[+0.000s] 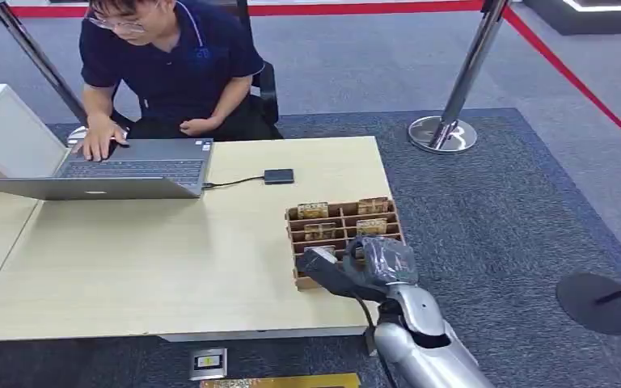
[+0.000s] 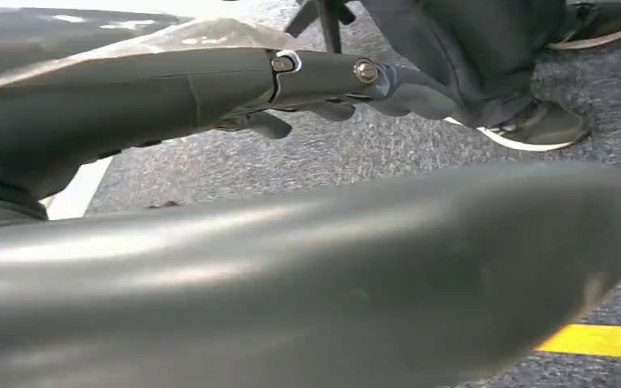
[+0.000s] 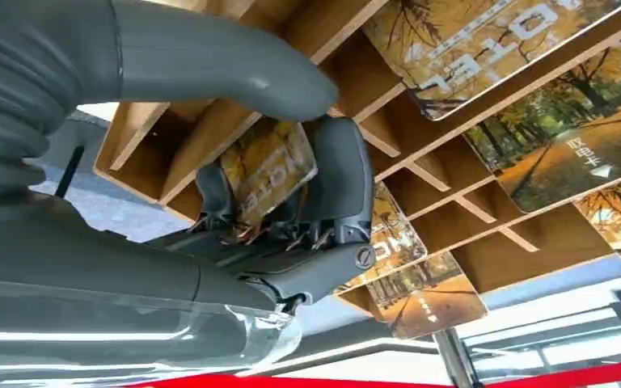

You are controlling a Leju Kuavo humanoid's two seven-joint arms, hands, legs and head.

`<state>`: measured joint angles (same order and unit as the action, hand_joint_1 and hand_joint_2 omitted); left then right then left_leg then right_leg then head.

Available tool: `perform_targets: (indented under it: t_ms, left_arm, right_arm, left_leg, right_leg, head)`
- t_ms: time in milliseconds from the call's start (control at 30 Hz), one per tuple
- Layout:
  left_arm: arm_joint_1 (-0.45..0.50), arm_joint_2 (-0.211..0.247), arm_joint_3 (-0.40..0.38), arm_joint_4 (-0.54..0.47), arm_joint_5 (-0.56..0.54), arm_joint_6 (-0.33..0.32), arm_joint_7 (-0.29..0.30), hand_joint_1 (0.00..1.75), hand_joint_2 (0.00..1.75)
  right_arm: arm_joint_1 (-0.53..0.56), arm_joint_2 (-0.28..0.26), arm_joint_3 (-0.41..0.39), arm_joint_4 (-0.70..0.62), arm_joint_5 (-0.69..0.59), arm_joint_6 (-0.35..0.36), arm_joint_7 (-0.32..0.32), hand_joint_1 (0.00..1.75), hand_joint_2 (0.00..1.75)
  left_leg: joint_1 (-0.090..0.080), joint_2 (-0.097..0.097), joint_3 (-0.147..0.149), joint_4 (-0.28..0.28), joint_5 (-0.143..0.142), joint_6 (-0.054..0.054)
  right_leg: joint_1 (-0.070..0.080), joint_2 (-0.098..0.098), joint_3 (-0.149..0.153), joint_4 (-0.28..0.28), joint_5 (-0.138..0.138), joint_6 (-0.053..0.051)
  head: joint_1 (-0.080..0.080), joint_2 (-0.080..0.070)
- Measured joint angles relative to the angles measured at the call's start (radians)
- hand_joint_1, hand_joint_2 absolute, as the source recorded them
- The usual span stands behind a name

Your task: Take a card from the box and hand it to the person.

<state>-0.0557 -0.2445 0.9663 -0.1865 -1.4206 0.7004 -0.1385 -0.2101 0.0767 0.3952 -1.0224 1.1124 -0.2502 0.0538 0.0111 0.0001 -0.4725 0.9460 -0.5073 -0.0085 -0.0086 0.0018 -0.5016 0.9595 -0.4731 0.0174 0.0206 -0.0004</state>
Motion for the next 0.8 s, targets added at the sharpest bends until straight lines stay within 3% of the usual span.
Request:
perform_targets:
  t_ms: [100, 133, 167, 400, 467, 800]
  left_arm:
    - [0.000, 0.000, 0.000, 0.000, 0.000, 0.000, -0.002, 0.00, 0.00]
    - [0.000, 0.000, 0.000, 0.000, 0.000, 0.000, -0.004, 0.00, 0.00]
    - [0.000, 0.000, 0.000, 0.000, 0.000, 0.000, -0.004, 0.00, 0.00]
    - [0.000, 0.000, 0.000, 0.000, -0.006, 0.000, -0.005, 0.00, 0.00]
    - [0.000, 0.000, 0.000, 0.000, -0.008, 0.000, -0.005, 0.00, 0.00]
    - [0.000, 0.000, -0.001, 0.000, -0.014, 0.000, -0.008, 0.00, 0.00]
  right_arm:
    - [-0.001, 0.000, 0.000, 0.000, -0.003, -0.011, 0.004, 0.79, 1.75]
    - [-0.001, 0.000, 0.000, -0.001, -0.005, -0.016, 0.005, 0.49, 1.75]
    - [-0.001, 0.000, -0.001, -0.001, -0.005, -0.019, 0.006, 0.40, 1.75]
    - [-0.001, -0.005, -0.002, -0.007, -0.004, -0.031, 0.015, 0.51, 1.75]
    - [-0.001, -0.007, -0.002, -0.012, -0.002, -0.031, 0.019, 0.63, 1.75]
    - [0.002, -0.019, -0.009, -0.021, 0.002, -0.033, 0.024, 0.87, 1.75]
  left_leg:
    - [0.000, 0.000, 0.000, 0.000, 0.000, 0.000]
    - [0.000, 0.000, 0.000, 0.000, 0.000, 0.000]
    - [0.000, 0.000, 0.000, 0.000, 0.000, 0.000]
    - [0.000, 0.000, 0.000, 0.000, 0.000, 0.000]
    - [0.000, 0.000, 0.000, 0.000, 0.000, 0.000]
    - [0.000, 0.000, 0.000, 0.000, 0.000, 0.000]
  right_leg:
    - [0.000, 0.000, 0.000, 0.000, 0.000, 0.000]
    - [0.000, 0.000, 0.000, 0.000, 0.000, 0.000]
    - [0.000, 0.000, 0.000, 0.000, 0.000, 0.000]
    - [0.000, 0.000, 0.000, 0.000, 0.000, 0.000]
    - [0.000, 0.000, 0.000, 0.000, 0.000, 0.000]
    - [0.000, 0.000, 0.000, 0.000, 0.000, 0.000]
  head:
    - [0.000, 0.000]
    - [0.000, 0.000]
    - [0.000, 0.000]
    - [0.000, 0.000]
    - [0.000, 0.000]
    - [0.000, 0.000]
